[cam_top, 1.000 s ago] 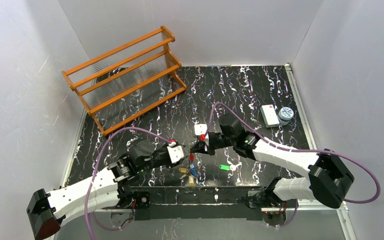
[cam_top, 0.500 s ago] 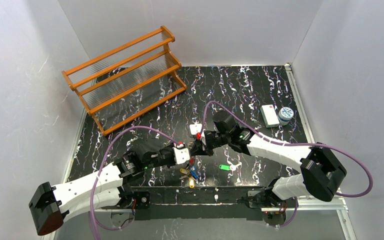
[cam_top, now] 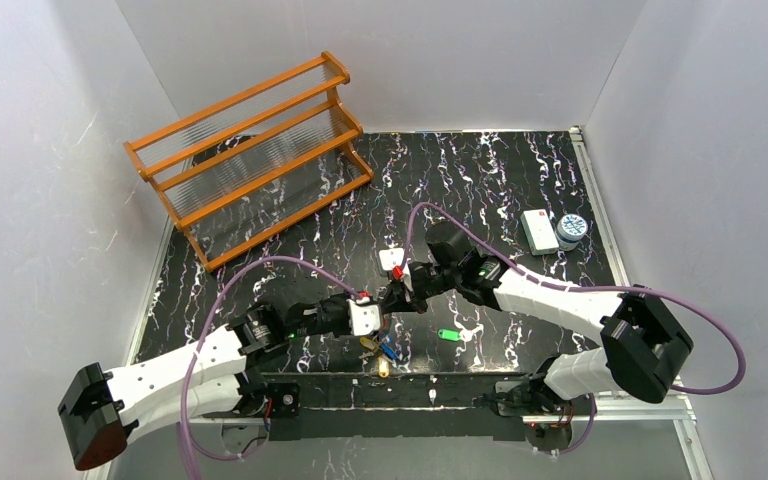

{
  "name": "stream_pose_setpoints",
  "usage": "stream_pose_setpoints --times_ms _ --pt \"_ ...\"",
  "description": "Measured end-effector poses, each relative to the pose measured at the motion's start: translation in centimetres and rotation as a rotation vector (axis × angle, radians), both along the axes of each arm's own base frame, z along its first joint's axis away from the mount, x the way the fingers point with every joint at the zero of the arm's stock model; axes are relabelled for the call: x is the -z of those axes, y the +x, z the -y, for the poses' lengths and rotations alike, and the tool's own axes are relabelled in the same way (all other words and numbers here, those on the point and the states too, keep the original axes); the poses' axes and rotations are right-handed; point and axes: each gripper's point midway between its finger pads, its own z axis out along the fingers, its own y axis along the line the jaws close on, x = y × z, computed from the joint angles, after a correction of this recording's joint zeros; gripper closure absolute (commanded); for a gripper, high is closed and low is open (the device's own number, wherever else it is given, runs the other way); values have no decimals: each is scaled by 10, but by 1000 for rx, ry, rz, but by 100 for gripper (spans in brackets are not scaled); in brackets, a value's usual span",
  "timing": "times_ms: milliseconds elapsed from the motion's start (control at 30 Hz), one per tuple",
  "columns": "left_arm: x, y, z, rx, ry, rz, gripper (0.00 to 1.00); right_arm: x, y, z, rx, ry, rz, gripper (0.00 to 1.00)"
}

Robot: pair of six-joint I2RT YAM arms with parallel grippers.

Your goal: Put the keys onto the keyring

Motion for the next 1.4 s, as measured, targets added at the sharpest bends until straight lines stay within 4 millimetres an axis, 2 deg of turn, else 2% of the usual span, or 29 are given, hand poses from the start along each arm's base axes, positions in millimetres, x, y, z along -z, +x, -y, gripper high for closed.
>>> stream_pose_setpoints --times_ms 333,533,700,833,967,1067,1133,1233,1400 --pt "2 3 3 31 25 49 77 1 0 1 -2 -2 7 99" --pt "12 10 3 24 72 59 86 1 -2 1 -10 -3 0 99" --pt "16 14 1 14 102 74 99 0 -3 1 -16 -1 -2 99" --pt "18 15 -1 9 119 77 100 1 -2 1 -13 -2 -1 99" --pt "18 15 -3 -3 117 70 100 1 -1 1 -2 -4 -4 85" --pt "14 14 -4 -21 92 56 100 -2 1 -1 11 3 -6 58" --pt "10 13 -3 -35 53 50 100 -4 2 -1 27 20 -1 49" --pt "9 11 -4 -61 -2 24 100 -3 2 2 57 36 2 46" --pt "1 5 0 -88 -125 -32 100 -13 12 4 120 91 24 48"
